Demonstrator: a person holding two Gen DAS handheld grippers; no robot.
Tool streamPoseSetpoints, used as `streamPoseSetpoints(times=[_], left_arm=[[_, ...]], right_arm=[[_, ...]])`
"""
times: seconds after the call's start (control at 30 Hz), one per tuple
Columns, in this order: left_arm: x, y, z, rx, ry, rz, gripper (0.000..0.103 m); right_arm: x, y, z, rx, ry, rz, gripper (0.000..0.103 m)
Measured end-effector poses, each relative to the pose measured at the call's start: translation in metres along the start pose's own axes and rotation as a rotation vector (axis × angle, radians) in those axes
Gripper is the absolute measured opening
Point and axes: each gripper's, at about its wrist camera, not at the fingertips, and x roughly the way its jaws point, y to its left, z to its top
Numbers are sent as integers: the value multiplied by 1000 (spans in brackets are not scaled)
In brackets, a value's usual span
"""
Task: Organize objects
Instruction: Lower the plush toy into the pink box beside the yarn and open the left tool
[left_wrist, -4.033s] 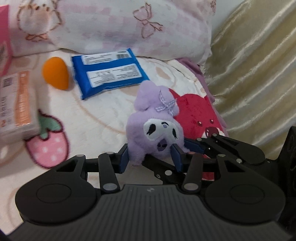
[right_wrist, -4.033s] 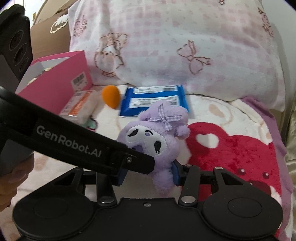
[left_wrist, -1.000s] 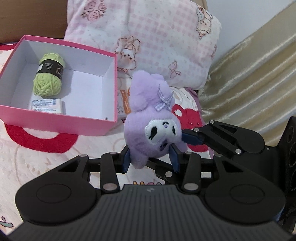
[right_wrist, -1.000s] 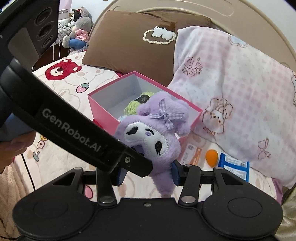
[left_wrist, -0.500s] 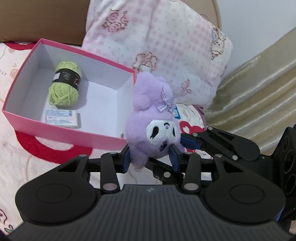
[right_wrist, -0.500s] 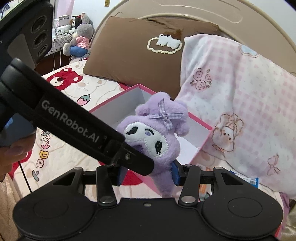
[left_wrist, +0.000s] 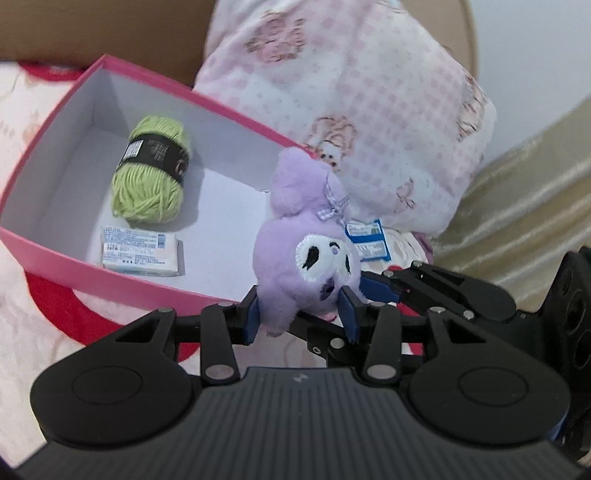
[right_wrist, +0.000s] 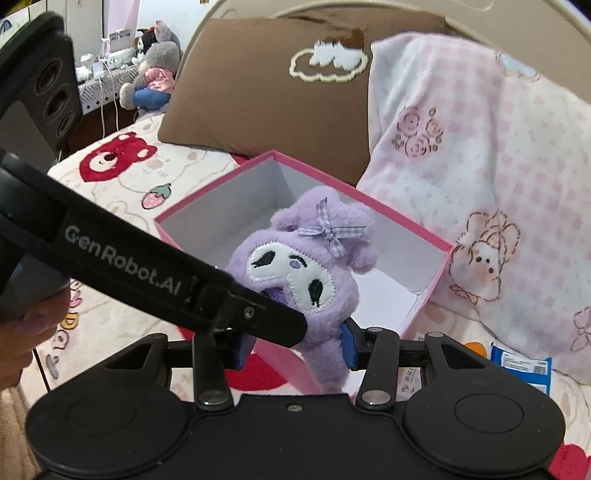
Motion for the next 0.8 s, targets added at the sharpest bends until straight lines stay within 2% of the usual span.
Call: streamPoseSetpoints(times=[0.17,0.27,0.43,0.6,0.8], left_arm=[[19,7,14,22,-16,32,42],[29,6,28,39,14,71,42],[51,18,55,3,89,107,42],[78,27,70,-21,134,156,42],[93,53,77,-109,135,170,42]], right_arm=[[26,-17,11,53,46,18,51],[39,-26,17,44,68,34,51],[65,-41,27,35,89,59,50],[93,-54,31,29,155,59,50],[125,-58,40,22,216,88,50]])
